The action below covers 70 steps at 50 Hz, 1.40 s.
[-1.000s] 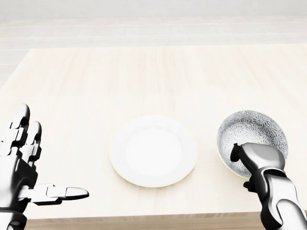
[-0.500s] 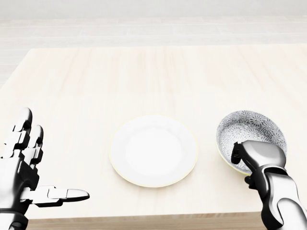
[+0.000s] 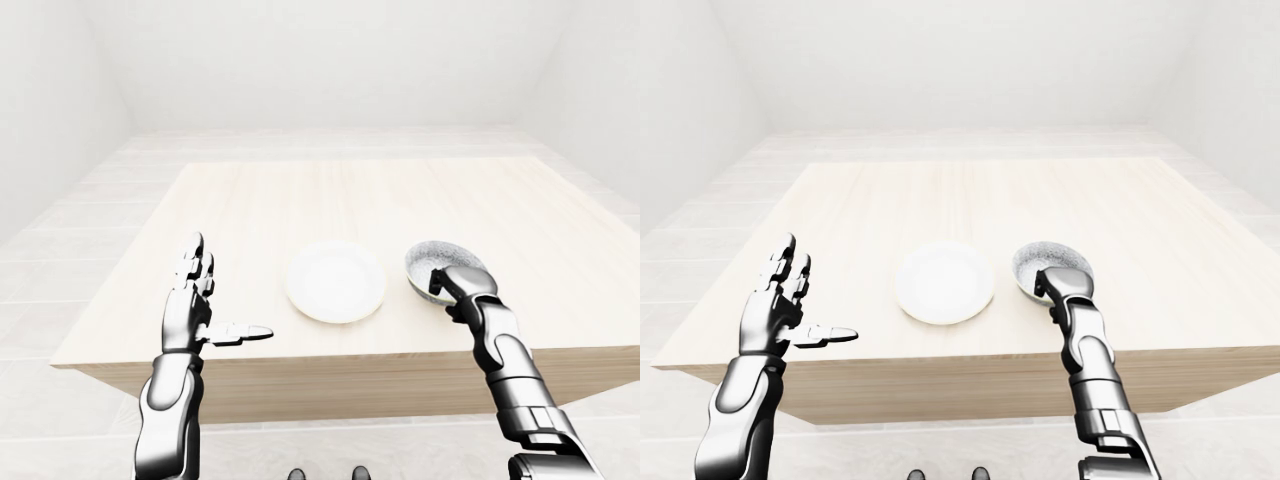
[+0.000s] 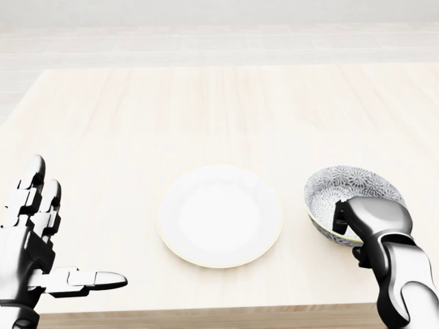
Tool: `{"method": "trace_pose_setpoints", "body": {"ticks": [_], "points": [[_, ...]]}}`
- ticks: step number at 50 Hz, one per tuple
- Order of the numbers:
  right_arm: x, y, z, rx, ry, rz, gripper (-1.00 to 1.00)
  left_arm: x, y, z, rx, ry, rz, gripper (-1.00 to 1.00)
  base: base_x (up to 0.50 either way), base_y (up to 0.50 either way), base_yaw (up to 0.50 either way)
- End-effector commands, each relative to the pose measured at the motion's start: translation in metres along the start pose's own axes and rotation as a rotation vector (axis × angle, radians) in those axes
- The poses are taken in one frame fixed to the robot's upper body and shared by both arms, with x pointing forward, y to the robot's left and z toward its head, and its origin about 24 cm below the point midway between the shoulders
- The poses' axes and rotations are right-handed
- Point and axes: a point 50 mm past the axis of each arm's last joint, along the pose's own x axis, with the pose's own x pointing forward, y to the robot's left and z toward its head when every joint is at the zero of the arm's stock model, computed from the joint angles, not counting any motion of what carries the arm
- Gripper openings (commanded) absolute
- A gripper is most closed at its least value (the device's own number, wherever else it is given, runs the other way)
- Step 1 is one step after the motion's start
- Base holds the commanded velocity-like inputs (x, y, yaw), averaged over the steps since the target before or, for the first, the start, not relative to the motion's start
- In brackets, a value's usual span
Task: Put the bowl on the plate.
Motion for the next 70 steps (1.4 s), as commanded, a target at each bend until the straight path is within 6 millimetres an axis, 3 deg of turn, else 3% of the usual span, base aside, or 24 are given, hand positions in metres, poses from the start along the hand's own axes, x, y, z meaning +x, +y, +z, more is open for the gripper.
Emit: {"method": "trace_pose_setpoints", "body": {"ticks": [1,21,36,47,52,62,70], "points": [[-0.002,-0.007,-0.002,-0.024,0.01,0.002,-0.34,0.0,0.0,-0.001,0.0,0.005,0.001,1.0,-0.01,0.0,0.0],[-0.005,-0.026,0.002,-0.052,0.008,-0.024,-0.34,0.002,0.002,0.0,-0.003,-0.001,0.006,1.0,0.0,0.0,0.0],[-0.027,-0.039,0.025,-0.106,-0.039,-0.083,-0.4,0.002,0.001,-0.003,-0.004,0.013,0.004,1.0,0.0,0.0,0.0],[-0.032,-0.049,0.03,-0.105,-0.04,-0.124,-0.31,0.001,0.002,-0.006,-0.003,0.022,0.004,1.0,0.0,0.0,0.0],[-0.038,-0.06,0.033,-0.098,-0.042,-0.143,-0.4,0.002,0.002,-0.006,-0.004,0.025,0.005,1.0,0.0,0.0,0.0],[-0.043,-0.071,0.032,-0.099,-0.03,-0.16,-0.39,0.002,0.002,-0.006,-0.003,0.024,0.007,1.0,0.0,0.0,0.0],[-0.052,-0.083,0.045,-0.086,-0.068,-0.197,-0.49,0.001,0.001,-0.006,-0.002,0.024,0.003,1.0,0.0,0.0,0.0]]}}
